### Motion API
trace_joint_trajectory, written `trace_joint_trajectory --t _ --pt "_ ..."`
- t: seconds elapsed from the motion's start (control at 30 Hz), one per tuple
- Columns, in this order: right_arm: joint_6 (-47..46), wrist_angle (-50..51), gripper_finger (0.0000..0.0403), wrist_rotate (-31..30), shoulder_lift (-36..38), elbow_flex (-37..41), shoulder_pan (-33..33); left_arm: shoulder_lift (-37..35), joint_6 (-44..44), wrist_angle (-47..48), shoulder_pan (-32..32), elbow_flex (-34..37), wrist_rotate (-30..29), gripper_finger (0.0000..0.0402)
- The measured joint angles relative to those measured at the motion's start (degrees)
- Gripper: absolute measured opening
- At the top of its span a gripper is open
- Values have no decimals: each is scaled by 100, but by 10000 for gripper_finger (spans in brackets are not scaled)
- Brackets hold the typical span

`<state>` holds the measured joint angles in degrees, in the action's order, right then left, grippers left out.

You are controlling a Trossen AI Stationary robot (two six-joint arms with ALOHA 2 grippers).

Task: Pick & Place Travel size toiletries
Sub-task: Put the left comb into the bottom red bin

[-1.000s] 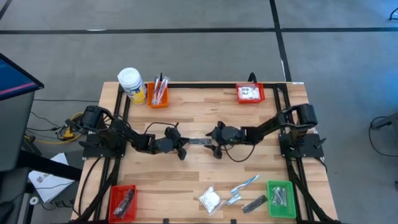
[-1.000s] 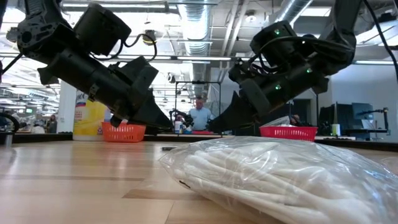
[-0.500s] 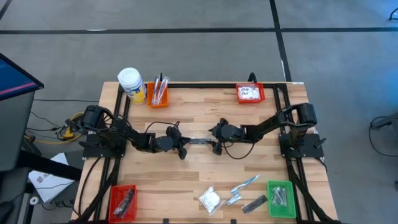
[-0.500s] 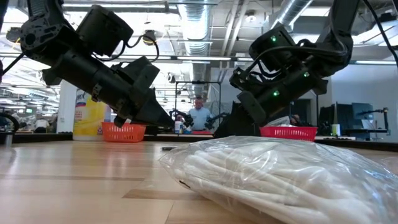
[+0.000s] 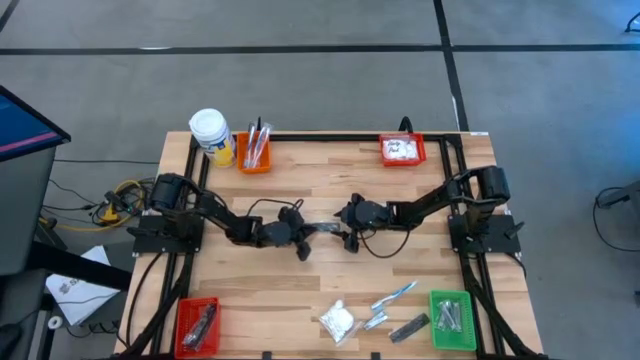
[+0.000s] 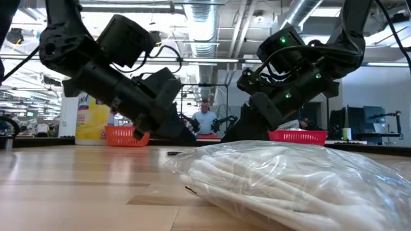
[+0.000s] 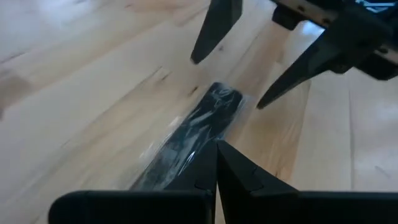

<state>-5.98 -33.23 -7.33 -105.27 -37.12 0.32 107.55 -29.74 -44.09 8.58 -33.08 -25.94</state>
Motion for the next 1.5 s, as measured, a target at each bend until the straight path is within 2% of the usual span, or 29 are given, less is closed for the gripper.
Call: trace_joint_trajectory --t 0.17,0.53,1.5 --pt "49 0 279 15 0 0 33 -60 105 -19 0 -73 -59 0" --pt "52 23 279 14 0 0 37 33 -527 276 0 100 -58 0" --pt "-241 26 279 48 0 0 37 28 -901 541 166 172 -61 0"
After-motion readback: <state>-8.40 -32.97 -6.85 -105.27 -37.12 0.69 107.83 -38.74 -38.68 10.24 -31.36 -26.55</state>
